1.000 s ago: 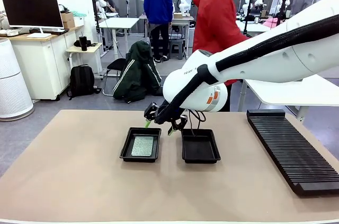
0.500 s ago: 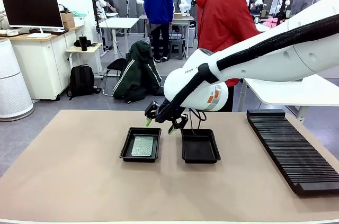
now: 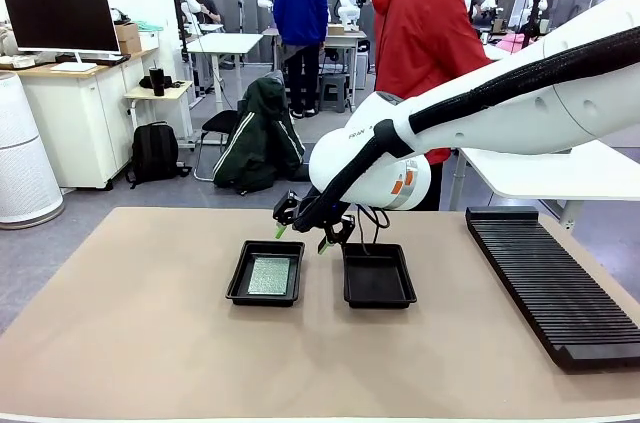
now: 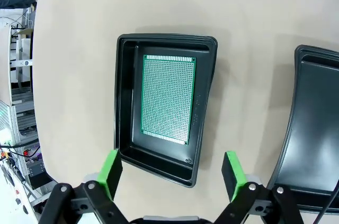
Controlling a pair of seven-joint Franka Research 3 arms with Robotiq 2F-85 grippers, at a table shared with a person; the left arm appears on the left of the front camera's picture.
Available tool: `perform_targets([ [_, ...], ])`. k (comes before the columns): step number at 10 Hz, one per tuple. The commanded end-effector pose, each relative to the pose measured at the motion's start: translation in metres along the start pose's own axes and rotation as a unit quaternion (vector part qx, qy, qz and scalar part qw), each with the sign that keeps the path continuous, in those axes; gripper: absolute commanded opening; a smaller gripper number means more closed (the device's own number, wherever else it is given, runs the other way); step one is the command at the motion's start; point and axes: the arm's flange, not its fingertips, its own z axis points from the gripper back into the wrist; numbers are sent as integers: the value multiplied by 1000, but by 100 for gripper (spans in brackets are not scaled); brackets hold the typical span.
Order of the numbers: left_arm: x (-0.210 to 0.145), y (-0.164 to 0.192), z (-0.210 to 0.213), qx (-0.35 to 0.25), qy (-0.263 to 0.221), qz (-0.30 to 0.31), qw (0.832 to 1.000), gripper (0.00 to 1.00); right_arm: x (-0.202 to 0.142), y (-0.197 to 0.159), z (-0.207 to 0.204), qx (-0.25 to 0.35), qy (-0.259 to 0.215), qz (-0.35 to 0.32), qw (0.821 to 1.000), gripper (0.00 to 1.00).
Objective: Inspect and transfer BCBs to ESD trays.
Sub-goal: Pick up the ESD tray and place it on the left side of the table.
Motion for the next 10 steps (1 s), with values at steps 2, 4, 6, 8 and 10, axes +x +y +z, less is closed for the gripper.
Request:
perform_targets([
  [2,-1,1,-2,0,0,1,1000,100,-2,0,-1,-1,1,1,1000,100],
  [4,-1,1,-2,0,0,1,1000,100,-2,0,-1,-1,1,1,1000,100],
  [6,-1,1,-2,0,0,1,1000,100,-2,0,-1,-1,1,1,1000,100],
  [8,6,-7,-18,17,5,4,1000,100,-10,-4,33,8,-3,-13,1000,100],
  [10,15,-27,-61,33,22,11,999,100,-29,-19,90,43,-13,-22,999,100],
])
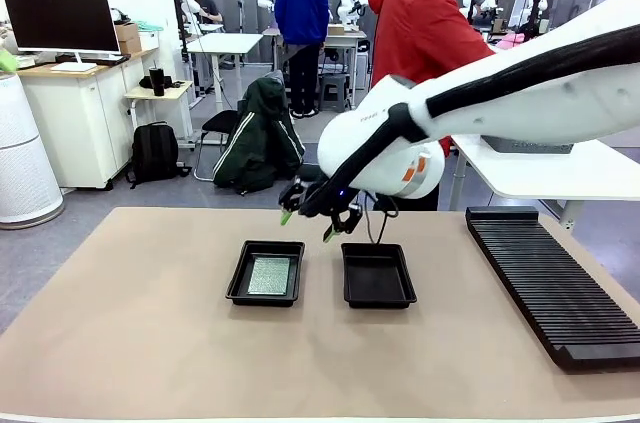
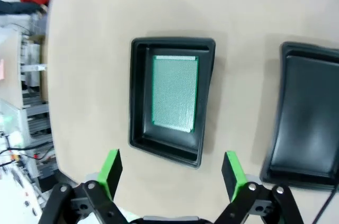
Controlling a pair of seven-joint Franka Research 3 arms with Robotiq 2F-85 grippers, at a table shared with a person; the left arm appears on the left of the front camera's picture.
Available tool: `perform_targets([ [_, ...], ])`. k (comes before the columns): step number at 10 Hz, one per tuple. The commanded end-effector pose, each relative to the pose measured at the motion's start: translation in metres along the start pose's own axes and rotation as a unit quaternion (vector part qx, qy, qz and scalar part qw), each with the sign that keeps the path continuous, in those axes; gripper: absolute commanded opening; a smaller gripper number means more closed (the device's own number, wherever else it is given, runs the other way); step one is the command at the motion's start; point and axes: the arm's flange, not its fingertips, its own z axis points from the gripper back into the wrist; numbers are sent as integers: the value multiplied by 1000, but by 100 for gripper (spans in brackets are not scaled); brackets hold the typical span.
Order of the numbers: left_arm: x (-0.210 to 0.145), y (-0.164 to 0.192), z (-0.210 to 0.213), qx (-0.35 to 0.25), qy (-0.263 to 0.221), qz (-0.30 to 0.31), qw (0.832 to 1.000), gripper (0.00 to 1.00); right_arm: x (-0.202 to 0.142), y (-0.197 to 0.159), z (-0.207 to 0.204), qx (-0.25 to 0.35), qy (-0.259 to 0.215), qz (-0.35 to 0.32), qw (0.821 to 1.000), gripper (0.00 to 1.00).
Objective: Inspect and transfer BCBs to ESD trays.
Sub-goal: Pick up the ESD tray and place it on the left side of the table.
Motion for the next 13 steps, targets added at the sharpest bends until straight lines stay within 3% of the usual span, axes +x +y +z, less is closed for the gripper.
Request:
perform_targets([
  [1,7,-27,-47,33,13,9,999,100,-26,-30,56,32,4,-13,999,100],
  [5,6,-104,-147,86,37,-5,996,100,-31,-92,111,85,-1,-39,996,100],
  [8,7,-145,-225,118,48,-13,992,100,-17,-137,126,98,8,-35,995,100],
  [9,9,-150,-250,120,73,-12,990,100,-22,-107,126,79,-6,-46,996,100],
  [13,13,-144,-339,118,150,7,981,100,-22,-107,126,79,-6,-46,996,100],
])
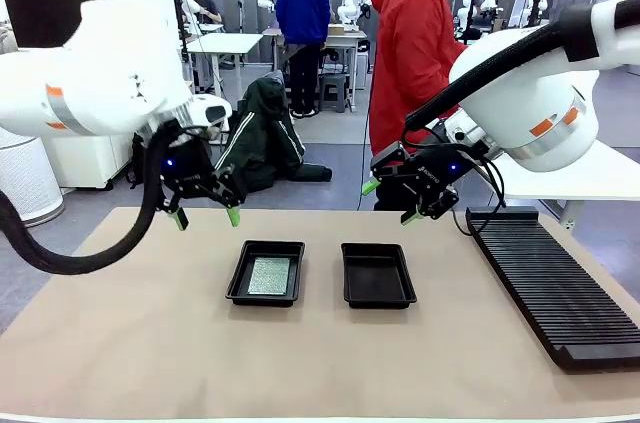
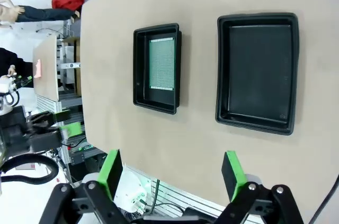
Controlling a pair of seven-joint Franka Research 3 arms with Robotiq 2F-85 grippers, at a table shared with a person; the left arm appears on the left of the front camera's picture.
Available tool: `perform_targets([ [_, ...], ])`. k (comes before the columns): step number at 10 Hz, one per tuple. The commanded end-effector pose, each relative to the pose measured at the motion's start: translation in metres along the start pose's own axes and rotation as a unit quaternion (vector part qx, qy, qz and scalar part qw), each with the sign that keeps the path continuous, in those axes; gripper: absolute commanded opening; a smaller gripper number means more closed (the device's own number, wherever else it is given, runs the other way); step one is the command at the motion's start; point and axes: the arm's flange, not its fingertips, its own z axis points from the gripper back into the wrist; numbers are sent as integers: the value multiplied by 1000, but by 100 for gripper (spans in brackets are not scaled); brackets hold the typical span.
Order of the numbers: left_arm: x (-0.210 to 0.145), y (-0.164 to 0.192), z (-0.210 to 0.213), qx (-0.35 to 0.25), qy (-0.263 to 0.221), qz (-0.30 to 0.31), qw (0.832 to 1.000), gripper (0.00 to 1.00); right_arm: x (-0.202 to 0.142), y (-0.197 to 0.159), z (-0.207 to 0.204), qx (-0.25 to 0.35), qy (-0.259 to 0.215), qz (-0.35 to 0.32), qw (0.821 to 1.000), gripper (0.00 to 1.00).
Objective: Inspect and transfer BCBs to ESD trays.
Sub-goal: Pick up the ESD tray and place it on the left side of the table.
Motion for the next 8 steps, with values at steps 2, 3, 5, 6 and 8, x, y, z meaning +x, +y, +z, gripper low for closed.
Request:
perform_targets([
  [2,25,-8,-46,-7,14,9,1000,100,2,-1,1,-1,-9,-11,1000,100],
  [3,34,-8,-60,4,9,15,1000,100,2,-1,1,-1,-9,-11,1000,100],
  [5,50,-8,-81,15,20,14,1000,100,2,-1,1,-1,-9,-11,1000,100],
  [6,56,-5,-93,31,17,20,999,100,2,-1,1,-1,-9,-11,1000,100],
  [8,68,2,-119,37,25,26,999,100,2,-1,1,-1,-9,-11,1000,100],
])
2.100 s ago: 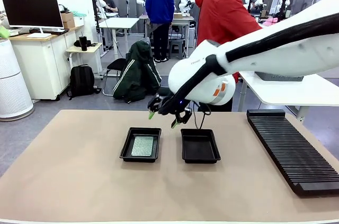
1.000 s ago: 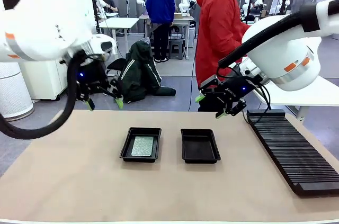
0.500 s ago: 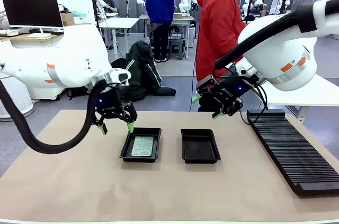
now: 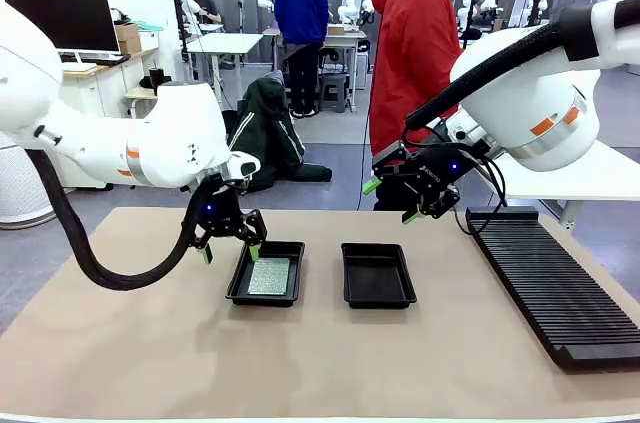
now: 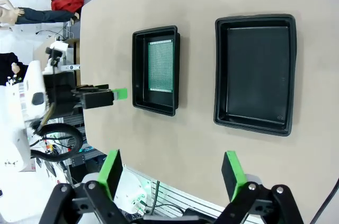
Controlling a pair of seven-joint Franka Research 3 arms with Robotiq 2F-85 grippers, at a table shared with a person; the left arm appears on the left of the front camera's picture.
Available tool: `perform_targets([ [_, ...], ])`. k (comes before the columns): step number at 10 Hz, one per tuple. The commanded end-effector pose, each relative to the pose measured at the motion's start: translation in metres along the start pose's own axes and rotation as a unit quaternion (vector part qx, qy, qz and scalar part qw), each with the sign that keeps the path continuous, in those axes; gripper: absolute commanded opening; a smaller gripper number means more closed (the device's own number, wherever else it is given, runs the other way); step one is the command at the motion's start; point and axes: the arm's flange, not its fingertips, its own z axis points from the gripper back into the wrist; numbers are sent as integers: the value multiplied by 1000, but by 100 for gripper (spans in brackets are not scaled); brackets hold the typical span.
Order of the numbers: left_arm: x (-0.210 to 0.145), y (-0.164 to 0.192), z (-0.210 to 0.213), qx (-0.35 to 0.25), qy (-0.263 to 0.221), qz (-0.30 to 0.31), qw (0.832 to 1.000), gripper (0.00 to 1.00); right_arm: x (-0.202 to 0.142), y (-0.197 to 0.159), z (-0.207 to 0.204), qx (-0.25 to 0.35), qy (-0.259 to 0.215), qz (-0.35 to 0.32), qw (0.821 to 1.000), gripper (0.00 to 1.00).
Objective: Inspect and transfer BCBs to ESD trays.
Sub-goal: Pick up the ESD tray and place it on the left side of the table.
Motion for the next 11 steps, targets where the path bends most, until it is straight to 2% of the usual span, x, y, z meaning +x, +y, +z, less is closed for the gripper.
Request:
perform_targets([
  [1,16,-1,-20,18,0,13,1000,100,0,2,-1,-1,-6,-7,1000,100],
  [4,30,5,-48,18,2,17,1000,100,0,2,-1,-1,-6,-7,1000,100],
  [7,37,2,-57,22,-7,15,1000,100,0,2,-1,-1,-6,-7,1000,100],
  [8,39,2,-58,33,-21,15,999,95,0,2,-1,-1,-6,-7,1000,100],
  [10,38,4,-59,35,-20,16,999,84,0,2,-1,-1,-6,-7,1000,100],
  [11,38,6,-58,35,-26,19,999,85,0,2,-1,-1,-6,-7,1000,100],
])
